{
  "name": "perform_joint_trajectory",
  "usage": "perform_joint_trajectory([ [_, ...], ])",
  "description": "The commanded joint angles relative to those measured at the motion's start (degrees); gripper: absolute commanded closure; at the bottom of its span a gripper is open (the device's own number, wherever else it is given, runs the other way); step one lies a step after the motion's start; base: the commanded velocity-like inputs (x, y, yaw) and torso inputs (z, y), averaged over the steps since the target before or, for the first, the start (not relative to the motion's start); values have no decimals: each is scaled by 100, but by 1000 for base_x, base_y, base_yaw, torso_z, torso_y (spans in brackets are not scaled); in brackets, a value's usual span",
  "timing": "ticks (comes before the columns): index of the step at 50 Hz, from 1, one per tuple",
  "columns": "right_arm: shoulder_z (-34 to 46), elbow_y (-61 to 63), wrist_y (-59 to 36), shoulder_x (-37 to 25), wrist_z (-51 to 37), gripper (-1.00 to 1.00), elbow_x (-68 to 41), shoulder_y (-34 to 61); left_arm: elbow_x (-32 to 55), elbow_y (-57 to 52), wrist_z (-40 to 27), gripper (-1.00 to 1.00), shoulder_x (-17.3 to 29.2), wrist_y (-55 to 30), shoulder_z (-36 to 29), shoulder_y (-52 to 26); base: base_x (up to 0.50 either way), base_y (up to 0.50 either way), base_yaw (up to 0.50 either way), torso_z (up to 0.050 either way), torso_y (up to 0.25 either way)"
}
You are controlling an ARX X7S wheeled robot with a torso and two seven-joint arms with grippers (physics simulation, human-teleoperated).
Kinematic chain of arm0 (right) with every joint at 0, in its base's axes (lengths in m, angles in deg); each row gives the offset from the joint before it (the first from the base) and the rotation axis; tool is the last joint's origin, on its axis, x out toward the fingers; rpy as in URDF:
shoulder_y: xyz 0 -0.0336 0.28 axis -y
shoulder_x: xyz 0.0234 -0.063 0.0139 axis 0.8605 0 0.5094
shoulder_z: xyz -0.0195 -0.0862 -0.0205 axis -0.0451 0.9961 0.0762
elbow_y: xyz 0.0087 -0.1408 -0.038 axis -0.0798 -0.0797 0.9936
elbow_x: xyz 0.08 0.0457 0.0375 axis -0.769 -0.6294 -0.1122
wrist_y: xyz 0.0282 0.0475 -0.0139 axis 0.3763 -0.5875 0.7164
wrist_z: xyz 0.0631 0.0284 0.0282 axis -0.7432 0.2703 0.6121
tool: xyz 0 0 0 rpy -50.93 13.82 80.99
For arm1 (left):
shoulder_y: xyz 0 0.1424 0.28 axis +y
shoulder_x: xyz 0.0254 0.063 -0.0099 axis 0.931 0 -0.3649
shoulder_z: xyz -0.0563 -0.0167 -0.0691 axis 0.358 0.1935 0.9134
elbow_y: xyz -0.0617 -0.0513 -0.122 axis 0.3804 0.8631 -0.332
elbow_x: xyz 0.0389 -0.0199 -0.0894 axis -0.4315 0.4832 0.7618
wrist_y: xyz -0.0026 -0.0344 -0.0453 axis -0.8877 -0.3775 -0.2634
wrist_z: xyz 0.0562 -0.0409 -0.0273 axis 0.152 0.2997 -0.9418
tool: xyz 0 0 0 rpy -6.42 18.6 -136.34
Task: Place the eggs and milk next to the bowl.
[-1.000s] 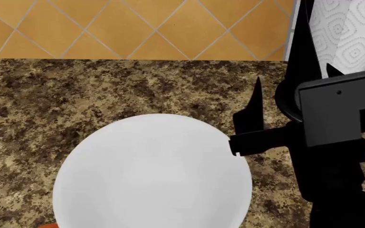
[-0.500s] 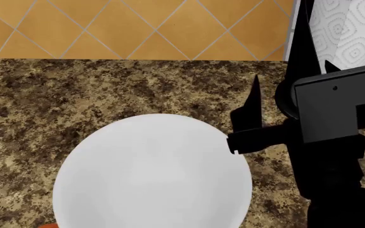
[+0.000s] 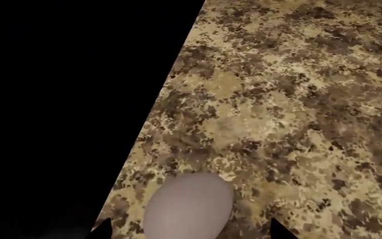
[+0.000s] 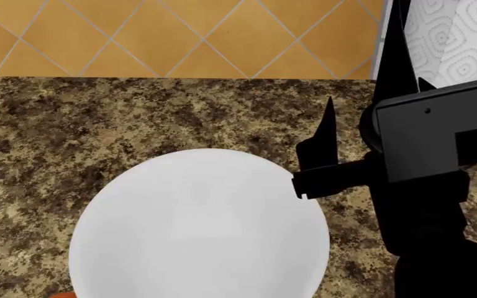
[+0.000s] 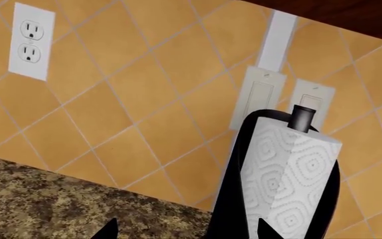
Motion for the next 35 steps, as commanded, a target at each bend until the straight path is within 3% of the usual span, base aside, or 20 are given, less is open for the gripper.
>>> perform_joint_trajectory([
  [1,41,-82,63,8,2,-100,20,13,-196,308,79,-100,-14,161,-399,-271,0,0,0,0,0],
  [35,-15,-19,52,-38,-57,-100,-40,-54,-273,609,-131,-100,-16,23,-684,-559,0,0,0,0,0],
])
